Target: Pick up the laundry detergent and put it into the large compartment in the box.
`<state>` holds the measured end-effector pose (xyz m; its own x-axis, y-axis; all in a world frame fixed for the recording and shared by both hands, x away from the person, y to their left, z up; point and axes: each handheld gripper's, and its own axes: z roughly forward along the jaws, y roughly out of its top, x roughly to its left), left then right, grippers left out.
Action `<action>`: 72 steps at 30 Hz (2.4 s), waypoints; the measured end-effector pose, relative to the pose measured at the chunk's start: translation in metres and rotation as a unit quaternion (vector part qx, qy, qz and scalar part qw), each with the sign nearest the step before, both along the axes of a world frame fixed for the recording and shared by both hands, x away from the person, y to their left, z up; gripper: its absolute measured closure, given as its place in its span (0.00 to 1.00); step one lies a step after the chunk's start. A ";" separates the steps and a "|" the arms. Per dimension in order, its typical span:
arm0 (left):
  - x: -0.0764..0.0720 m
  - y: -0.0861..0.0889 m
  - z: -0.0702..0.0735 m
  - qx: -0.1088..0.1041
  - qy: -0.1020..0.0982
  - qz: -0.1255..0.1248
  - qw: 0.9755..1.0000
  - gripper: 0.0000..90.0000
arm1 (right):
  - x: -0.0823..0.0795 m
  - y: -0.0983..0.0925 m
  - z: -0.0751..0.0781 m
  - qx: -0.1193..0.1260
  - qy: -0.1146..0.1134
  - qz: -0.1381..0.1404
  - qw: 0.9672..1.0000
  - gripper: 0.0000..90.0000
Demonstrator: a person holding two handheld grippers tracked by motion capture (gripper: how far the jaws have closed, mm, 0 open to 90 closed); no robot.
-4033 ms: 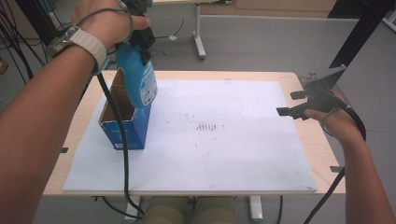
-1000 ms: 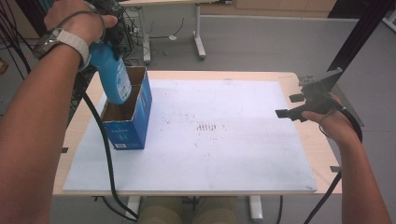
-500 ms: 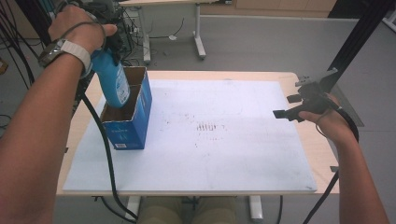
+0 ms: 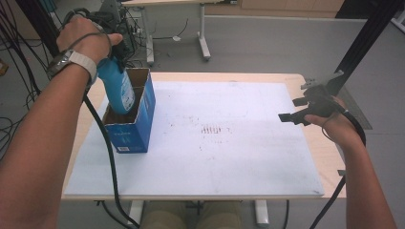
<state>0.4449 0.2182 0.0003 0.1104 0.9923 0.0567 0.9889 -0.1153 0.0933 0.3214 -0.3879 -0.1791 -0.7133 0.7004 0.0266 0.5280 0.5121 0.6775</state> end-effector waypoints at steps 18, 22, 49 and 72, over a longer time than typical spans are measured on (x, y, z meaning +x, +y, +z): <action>0.009 0.000 -0.035 0.000 0.007 -0.006 1.000 0.42 | -0.001 -0.002 -0.003 -0.003 0.008 -0.006 1.000 0.12; 0.011 -0.001 -0.041 0.002 0.008 -0.007 1.000 0.42 | 0.000 -0.002 -0.004 -0.003 0.010 -0.007 1.000 0.12; 0.018 0.000 -0.076 0.007 0.022 -0.013 1.000 0.42 | -0.003 -0.007 -0.008 -0.003 0.015 -0.015 1.000 0.12; 0.020 -0.004 -0.099 0.009 0.025 -0.018 0.999 0.42 | -0.006 -0.010 -0.013 -0.003 0.020 -0.020 1.000 0.12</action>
